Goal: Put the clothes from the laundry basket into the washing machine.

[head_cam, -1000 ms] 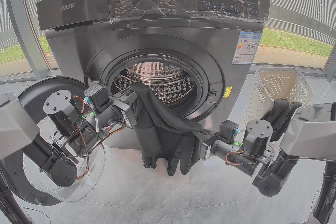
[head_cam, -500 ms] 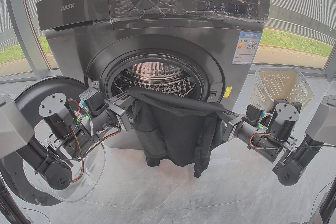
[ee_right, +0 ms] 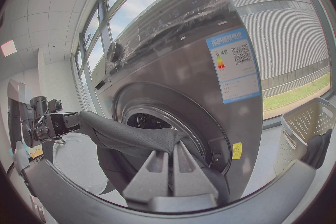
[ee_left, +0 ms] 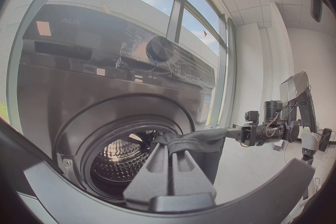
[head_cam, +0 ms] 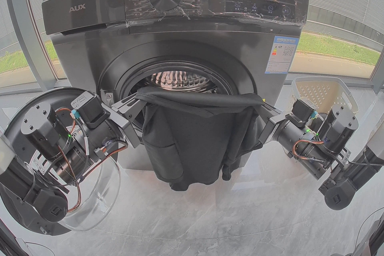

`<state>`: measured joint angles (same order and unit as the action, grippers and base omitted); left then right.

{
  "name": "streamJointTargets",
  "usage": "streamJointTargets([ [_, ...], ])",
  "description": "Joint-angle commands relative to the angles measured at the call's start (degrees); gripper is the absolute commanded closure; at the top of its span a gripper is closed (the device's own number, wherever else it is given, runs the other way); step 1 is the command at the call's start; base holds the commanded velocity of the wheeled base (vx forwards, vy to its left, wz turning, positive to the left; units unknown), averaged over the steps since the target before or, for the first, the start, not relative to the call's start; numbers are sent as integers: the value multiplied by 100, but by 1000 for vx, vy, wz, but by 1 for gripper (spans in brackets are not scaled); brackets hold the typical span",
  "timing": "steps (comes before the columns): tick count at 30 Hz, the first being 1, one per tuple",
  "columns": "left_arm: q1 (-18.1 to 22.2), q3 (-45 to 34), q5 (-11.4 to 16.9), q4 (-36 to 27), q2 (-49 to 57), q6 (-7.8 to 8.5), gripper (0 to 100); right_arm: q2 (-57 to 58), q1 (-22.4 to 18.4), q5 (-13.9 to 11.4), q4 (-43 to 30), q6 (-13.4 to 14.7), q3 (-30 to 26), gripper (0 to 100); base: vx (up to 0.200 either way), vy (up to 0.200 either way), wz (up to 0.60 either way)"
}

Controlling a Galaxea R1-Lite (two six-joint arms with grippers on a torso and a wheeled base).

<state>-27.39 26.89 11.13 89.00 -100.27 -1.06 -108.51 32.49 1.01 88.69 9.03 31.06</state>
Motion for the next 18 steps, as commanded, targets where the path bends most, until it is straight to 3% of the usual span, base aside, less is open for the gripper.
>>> streamJointTargets([
  [1, -3, 18, 3, 3, 192, 9, 100, 84, 38, 57, 0, 2, 128, 100, 0, 0, 0],
  [18, 226, 35, 3, 12, 183, 1, 100, 163, -6, 198, 8, 2, 374, 100, 0, 0, 0],
])
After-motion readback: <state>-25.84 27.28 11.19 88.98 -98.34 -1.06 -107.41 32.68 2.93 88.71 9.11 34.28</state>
